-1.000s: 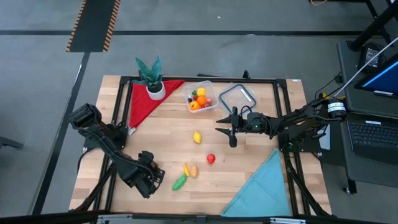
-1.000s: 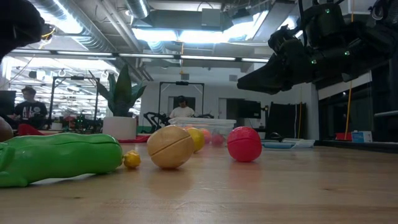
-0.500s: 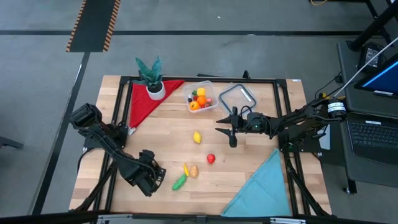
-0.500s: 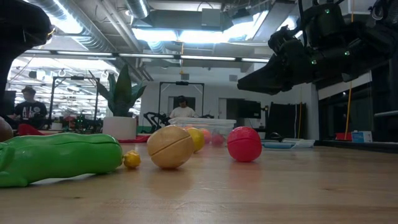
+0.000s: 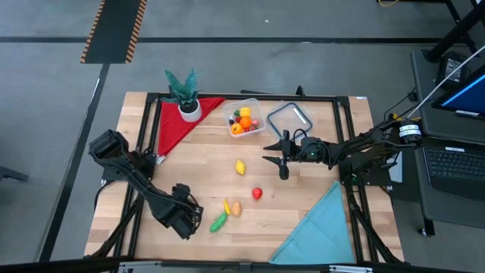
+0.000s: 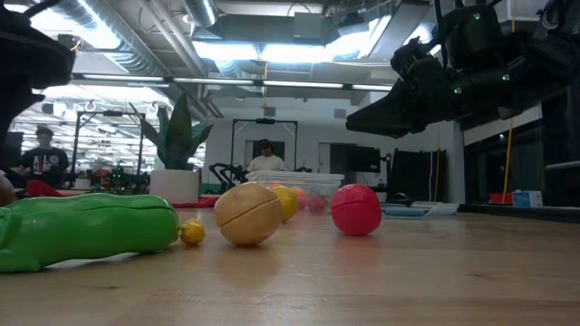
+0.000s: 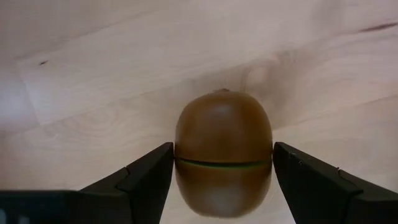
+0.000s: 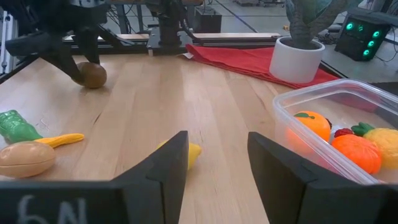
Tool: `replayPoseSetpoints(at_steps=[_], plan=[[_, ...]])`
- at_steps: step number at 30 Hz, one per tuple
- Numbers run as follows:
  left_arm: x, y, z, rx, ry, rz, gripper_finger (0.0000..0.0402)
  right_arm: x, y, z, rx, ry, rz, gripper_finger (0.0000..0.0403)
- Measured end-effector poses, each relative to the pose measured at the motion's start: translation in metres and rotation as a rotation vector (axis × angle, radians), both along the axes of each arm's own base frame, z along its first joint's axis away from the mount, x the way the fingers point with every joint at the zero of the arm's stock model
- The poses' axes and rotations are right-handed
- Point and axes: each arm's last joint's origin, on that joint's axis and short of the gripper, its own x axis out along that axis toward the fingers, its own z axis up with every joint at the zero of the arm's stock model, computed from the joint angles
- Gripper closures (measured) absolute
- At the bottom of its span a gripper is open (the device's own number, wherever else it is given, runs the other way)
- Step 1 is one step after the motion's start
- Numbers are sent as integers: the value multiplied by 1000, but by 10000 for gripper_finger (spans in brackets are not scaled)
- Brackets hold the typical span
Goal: Pick and placing Produce into tupperware
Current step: Put the brown kiwi into the transparent container
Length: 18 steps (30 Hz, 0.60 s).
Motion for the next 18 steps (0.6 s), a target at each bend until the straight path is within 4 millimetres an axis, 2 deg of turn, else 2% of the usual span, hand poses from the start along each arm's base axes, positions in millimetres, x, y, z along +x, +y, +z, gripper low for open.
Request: replayPoseSetpoints(at_steps=[6,18], plan=[[5,5,-1,2,6,-5,137,0,0,0,0,0,0,234],[7,3,-1,-24,2,-35,137,0,0,0,0,1,0,234]])
